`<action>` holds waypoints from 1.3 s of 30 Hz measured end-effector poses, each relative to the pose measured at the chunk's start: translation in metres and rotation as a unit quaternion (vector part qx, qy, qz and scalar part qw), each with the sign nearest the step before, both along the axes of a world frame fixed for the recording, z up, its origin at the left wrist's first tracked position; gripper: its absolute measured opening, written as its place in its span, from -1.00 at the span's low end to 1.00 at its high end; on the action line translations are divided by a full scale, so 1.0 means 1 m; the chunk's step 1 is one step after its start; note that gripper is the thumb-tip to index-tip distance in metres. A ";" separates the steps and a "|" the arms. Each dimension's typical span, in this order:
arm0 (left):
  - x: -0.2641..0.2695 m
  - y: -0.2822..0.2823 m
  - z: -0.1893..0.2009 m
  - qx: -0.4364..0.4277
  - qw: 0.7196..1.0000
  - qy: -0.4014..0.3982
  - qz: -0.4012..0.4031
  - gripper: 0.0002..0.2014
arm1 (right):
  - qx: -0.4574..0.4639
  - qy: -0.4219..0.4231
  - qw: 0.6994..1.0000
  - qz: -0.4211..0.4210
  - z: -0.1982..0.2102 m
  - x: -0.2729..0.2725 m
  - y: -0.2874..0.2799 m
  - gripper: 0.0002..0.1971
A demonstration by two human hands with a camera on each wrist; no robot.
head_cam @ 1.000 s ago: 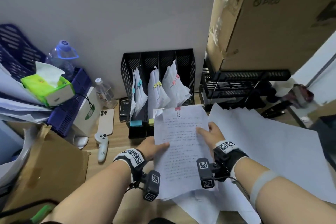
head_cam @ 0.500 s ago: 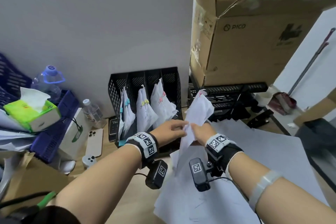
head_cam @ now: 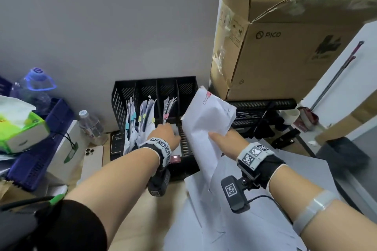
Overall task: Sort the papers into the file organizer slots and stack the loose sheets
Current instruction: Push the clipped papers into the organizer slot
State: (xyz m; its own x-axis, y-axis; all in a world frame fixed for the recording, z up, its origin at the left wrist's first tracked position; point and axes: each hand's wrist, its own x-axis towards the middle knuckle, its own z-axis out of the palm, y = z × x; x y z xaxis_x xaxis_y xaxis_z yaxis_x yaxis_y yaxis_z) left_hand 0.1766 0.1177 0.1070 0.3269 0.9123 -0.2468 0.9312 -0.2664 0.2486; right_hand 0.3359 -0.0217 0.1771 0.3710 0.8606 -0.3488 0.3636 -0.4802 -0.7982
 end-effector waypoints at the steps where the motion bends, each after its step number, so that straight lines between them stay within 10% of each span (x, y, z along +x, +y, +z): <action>1: -0.006 0.003 -0.001 0.005 1.000 -0.008 0.001 -0.60 | 0.009 -0.002 1.000 0.013 0.004 -0.004 0.005 -0.63; 12: -0.033 0.021 0.007 0.055 0.995 -0.084 -0.011 -0.79 | 0.094 -0.079 0.992 -0.016 0.013 -0.055 0.098 -0.67; 24: -0.043 0.023 0.005 0.037 0.989 -0.140 -0.040 -0.65 | -0.045 -0.153 0.986 0.058 -0.044 -0.079 0.119 -0.81; 33: -0.042 0.000 -0.008 0.007 0.963 -0.254 -0.086 -0.55 | -0.104 -0.044 0.990 0.084 -0.084 -0.076 0.087 -0.86; 39: -0.016 -0.030 -0.017 -0.055 0.918 -0.373 -0.126 -0.94 | -0.132 0.071 0.989 -0.005 -0.114 -0.056 0.026 -0.82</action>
State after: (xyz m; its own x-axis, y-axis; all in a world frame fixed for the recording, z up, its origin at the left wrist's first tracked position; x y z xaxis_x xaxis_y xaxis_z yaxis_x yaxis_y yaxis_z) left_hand 0.1601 0.0878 0.0903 0.6392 0.7677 0.0459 0.4034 -0.3855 0.8299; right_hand 0.2800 0.0044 0.0630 0.3111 0.7295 -0.6091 0.2514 -0.6813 -0.6875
